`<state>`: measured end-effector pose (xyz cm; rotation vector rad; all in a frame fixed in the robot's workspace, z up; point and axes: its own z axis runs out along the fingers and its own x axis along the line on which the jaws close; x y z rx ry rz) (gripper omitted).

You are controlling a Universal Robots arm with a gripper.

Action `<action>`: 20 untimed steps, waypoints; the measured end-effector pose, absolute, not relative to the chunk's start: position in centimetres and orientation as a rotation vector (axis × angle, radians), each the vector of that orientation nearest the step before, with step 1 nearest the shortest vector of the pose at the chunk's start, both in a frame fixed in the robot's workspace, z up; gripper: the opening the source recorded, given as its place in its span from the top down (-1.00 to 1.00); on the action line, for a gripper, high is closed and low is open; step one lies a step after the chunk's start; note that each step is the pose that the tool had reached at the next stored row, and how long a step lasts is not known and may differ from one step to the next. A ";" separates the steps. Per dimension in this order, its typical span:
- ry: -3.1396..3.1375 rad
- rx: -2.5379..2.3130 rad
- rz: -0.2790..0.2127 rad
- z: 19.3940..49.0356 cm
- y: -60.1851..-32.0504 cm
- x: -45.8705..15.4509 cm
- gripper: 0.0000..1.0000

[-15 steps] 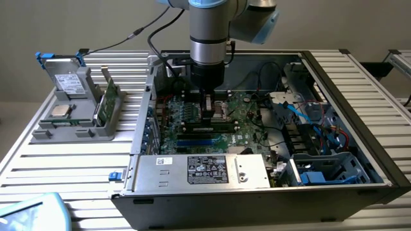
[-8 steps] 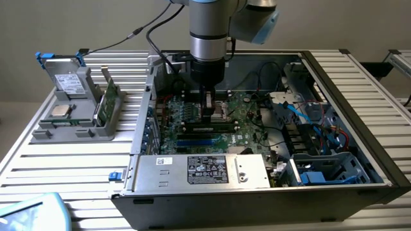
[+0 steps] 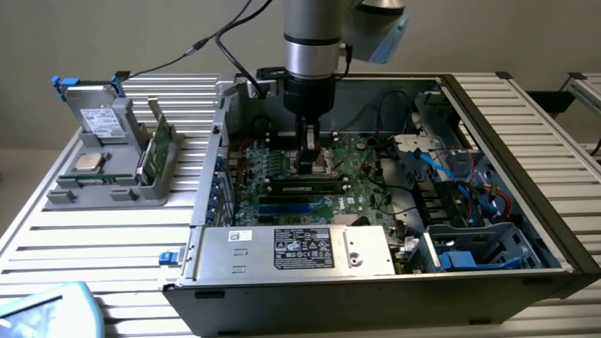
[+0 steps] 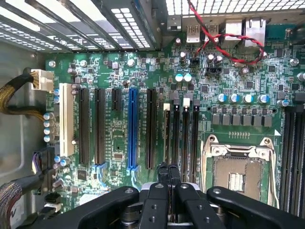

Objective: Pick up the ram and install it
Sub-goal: 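Press down the ram until it locks into place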

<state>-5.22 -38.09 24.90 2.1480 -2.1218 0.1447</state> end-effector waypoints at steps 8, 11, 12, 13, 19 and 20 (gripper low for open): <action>-2.112 2.141 0.125 25.6 -38.1 -3.7 0.79; -2.115 2.145 0.114 25.8 -38.1 -3.4 0.79; -2.120 2.149 0.106 25.9 -38.1 -3.3 0.79; -2.124 2.154 0.097 25.9 -38.1 -3.3 0.79; -2.132 2.164 0.079 26.0 -38.2 -3.3 0.79; -2.132 2.164 0.079 26.0 -38.2 -3.3 0.79</action>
